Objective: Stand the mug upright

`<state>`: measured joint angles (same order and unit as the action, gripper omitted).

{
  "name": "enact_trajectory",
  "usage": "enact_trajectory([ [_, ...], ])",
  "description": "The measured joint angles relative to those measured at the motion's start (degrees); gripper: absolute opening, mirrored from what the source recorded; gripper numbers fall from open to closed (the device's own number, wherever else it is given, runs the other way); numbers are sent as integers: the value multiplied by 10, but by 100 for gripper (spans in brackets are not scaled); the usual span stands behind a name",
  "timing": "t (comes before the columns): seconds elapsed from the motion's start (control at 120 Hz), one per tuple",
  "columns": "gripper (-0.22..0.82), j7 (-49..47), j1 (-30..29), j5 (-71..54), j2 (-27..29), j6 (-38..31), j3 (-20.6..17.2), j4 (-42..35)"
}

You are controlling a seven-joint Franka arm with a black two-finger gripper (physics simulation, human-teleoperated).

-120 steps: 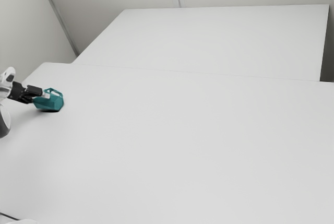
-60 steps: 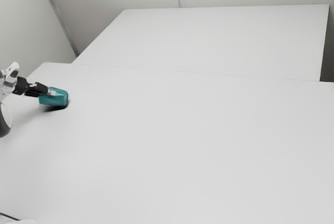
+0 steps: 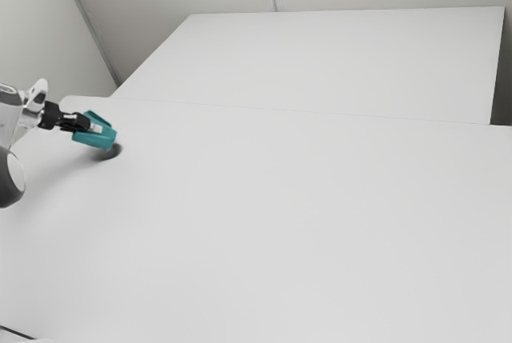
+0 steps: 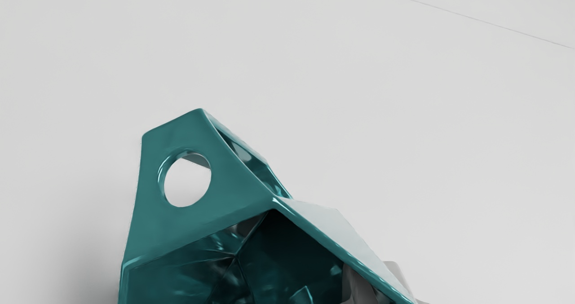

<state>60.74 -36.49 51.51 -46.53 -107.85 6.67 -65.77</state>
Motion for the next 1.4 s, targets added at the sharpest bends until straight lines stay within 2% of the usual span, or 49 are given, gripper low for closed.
enact_trajectory([
  [0.1, -18, -7, 24, -25, 31, -7, 0, -23],
  [0.25, -18, -59, 108, -169, 149, -46, 0, -148],
  [0.475, -18, -195, 209, -402, 283, -101, -4, -283],
  [0.567, -18, -255, 238, -458, 332, -120, -7, -340],
  [0.758, -18, -381, 276, -520, 396, -150, -37, -421],
  [0.925, -18, -491, 319, -545, 423, -169, -44, -469],
  [1.05, -18, -568, 330, -551, 436, -177, -59, -499],
  [1.4, -18, -744, 343, -554, 425, -199, -89, -535],
])
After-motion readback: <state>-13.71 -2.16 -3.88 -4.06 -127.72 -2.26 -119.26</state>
